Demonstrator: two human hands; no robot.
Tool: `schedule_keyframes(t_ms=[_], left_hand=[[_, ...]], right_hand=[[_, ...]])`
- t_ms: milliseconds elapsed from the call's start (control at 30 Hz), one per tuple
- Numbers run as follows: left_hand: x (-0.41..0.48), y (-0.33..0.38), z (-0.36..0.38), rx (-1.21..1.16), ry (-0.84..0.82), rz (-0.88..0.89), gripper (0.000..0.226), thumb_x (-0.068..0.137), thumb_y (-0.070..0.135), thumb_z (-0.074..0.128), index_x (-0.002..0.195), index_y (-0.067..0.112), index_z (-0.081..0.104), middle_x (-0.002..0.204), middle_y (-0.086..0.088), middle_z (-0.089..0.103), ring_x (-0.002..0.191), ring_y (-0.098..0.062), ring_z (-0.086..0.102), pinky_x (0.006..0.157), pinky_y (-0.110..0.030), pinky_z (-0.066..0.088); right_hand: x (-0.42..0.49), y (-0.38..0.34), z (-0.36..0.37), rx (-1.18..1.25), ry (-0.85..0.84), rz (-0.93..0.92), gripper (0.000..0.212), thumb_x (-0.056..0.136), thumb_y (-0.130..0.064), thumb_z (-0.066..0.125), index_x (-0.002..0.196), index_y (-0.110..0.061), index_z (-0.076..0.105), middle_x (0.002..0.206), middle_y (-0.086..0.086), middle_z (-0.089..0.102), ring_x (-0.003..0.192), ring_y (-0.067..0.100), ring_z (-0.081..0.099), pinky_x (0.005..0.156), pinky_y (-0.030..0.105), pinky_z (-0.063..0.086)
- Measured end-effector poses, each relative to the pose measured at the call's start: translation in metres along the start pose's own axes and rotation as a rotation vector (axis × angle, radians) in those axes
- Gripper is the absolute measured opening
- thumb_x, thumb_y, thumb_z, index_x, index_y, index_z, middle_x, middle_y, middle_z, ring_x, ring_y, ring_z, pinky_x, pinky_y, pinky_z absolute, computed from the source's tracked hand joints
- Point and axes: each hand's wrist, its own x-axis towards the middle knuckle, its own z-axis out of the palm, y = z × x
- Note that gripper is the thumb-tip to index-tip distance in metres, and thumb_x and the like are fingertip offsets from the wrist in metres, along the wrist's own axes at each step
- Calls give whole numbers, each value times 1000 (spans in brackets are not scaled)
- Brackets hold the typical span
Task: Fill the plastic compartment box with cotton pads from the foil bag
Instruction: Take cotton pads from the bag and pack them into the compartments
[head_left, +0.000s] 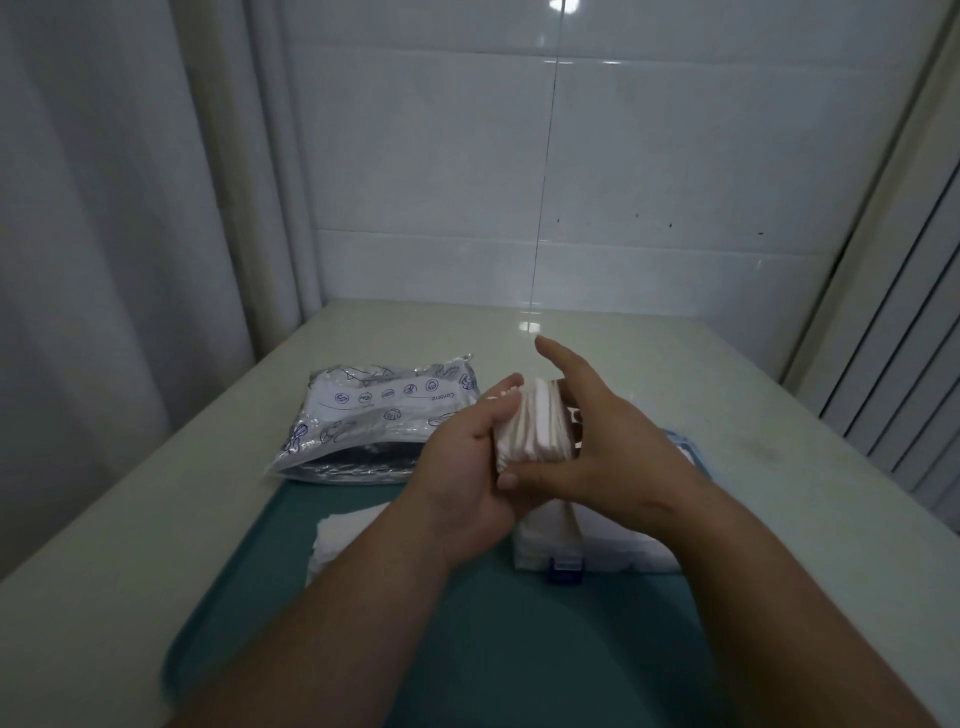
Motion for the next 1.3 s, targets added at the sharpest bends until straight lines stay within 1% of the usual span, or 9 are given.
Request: schedule_keyframes(t_ms=[67,200,300,500,633,800,933,1100,1300], left_hand=[[1,-2,-1,-5,-29,2,54,82,12,54,135,19,53,117,-13,67,99,-33,66,93,-47,51],[0,-1,-1,-4,-45,3,62,75,-1,46,133,20,52,113,-15,67,86,-33,70,73,-40,59],[-1,0,-1,21,-38,4,68,78,-3,40,139,24,49,119,-17,66,88,-35,70,80,-45,56],[-1,-1,0,21,-2,5,73,66,-2,45,135,21,53,114,-19,67,91,-38,67,96,-51,46],[-1,-1,-1,3,-10,4,69,67,1,46,132,20,54,110,-17,68,86,-35,69,85,-45,53],[-2,-1,2,-7,1,25,62,72,8,57,133,18,54,114,-18,68,89,-33,69,88,-45,53],[-5,-3,4,94,-41,40,59,73,3,48,130,15,55,101,-12,70,83,-27,70,76,-37,58],[-4,-3,3,85,7,31,66,72,11,63,136,19,51,105,-11,72,87,-28,70,89,-44,52],[-3,-5,2,163,19,39,72,70,3,65,137,22,49,106,-9,72,89,-26,70,98,-46,45]], right_hand=[[0,0,0,-22,-19,-1,121,55,-47,89,144,-57,7,129,-17,44,118,15,51,101,42,48],[0,1,1,-47,-28,-5,121,58,-44,89,142,-60,4,124,-14,47,114,15,53,99,38,49],[0,1,1,-46,-15,-9,118,60,-45,87,144,-57,5,115,-18,46,111,13,55,95,32,49],[-1,0,0,-53,-14,-5,117,61,-45,87,145,-55,7,115,-18,46,112,14,56,98,35,49],[-1,-1,1,-61,-21,-1,118,60,-45,88,144,-56,6,115,-20,44,112,13,55,98,33,48],[0,0,2,-72,-36,1,121,56,-48,88,143,-57,4,124,-19,48,115,14,54,101,40,48],[-1,-2,0,-105,-57,-54,124,57,-44,88,147,-50,4,115,-43,35,116,3,41,107,33,37],[0,-1,3,-74,-48,-20,121,55,-51,84,141,-60,0,129,-12,51,115,17,52,101,46,46],[1,-1,3,-70,-52,-41,123,57,-42,86,144,-56,0,126,-13,54,112,11,55,101,41,47]])
